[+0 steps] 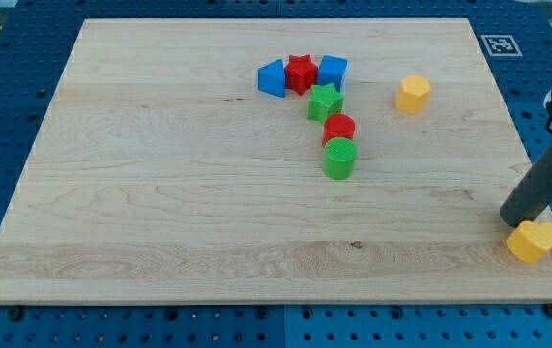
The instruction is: Move the yellow hexagon to the yellow heart
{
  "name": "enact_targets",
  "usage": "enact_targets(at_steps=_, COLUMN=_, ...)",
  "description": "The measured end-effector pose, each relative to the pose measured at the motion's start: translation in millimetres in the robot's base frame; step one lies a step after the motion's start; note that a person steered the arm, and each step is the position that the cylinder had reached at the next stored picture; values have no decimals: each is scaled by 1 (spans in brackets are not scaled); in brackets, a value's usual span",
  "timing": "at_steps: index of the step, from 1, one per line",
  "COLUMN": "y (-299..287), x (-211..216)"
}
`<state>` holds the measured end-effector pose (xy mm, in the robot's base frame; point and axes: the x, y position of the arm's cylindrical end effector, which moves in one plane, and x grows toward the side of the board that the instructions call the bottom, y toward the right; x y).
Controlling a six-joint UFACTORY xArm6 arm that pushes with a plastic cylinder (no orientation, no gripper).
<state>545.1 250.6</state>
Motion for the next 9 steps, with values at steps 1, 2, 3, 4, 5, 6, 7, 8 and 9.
enact_targets(at_steps=1, y=0, x=-23)
enact_targets(at_steps=2, y=13, x=-87)
enact_targets(at_steps=3, y=17, x=-164)
enact_targets(at_steps=4, y=2, x=-227)
enact_targets(at_steps=5, y=-47, x=-242)
enact_targets(at_steps=6, y=-64, x=-205)
enact_targets(at_steps=7, y=-64, x=-152)
enact_targets(at_steps=8, y=-64, x=-157)
enact_targets(at_steps=9, y=-83, x=-190)
